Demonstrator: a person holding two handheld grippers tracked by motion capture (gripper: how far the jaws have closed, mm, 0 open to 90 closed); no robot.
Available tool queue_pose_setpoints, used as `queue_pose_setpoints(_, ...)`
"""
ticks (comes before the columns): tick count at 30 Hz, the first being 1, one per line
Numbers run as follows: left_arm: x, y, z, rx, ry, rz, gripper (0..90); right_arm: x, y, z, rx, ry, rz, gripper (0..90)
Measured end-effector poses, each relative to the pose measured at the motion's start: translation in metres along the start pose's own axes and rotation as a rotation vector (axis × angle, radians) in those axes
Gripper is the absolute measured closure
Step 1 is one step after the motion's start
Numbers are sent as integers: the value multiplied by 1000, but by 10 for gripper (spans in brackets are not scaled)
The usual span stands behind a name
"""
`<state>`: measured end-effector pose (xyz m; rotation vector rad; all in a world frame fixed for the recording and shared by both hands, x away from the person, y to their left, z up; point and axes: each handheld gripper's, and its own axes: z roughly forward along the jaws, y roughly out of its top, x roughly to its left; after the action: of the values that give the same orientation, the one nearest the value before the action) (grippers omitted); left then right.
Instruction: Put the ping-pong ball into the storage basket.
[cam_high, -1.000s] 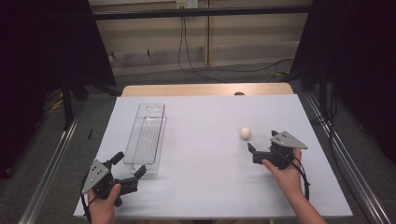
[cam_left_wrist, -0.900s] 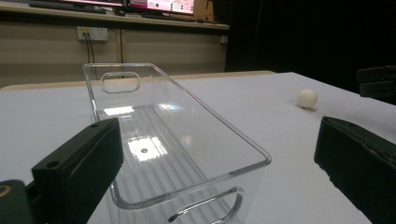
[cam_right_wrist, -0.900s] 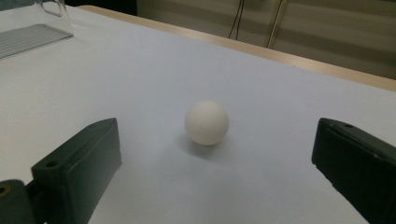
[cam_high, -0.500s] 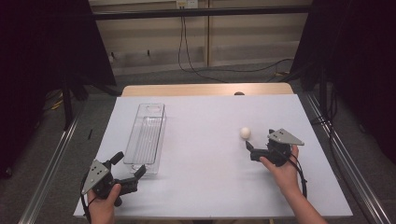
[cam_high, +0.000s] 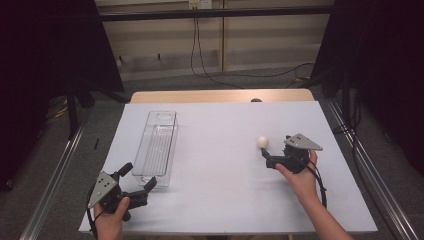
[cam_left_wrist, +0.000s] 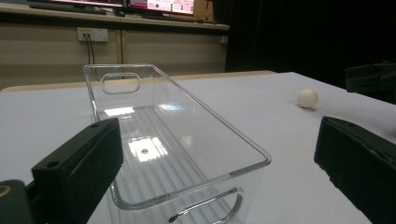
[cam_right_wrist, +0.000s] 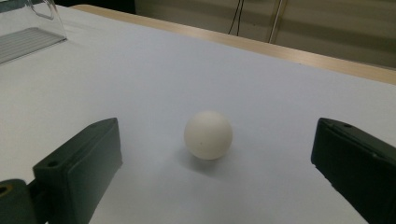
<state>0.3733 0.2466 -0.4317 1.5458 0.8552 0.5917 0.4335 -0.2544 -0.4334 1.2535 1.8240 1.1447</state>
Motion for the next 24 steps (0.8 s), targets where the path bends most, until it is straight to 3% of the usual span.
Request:
queue_pose_setpoints(6, -1, 0, 0, -1, 4, -1, 14, -3, 1, 4, 0, -6, 18, 16)
queue_pose_setpoints(10, -2, -1, 1, 0, -12, -6, 14, -3, 0, 6, 12, -7, 8, 16)
queue_pose_setpoints(24, -2, 0, 1, -1, -3, -1, 14, -4, 1, 13, 27, -23, -8, 12)
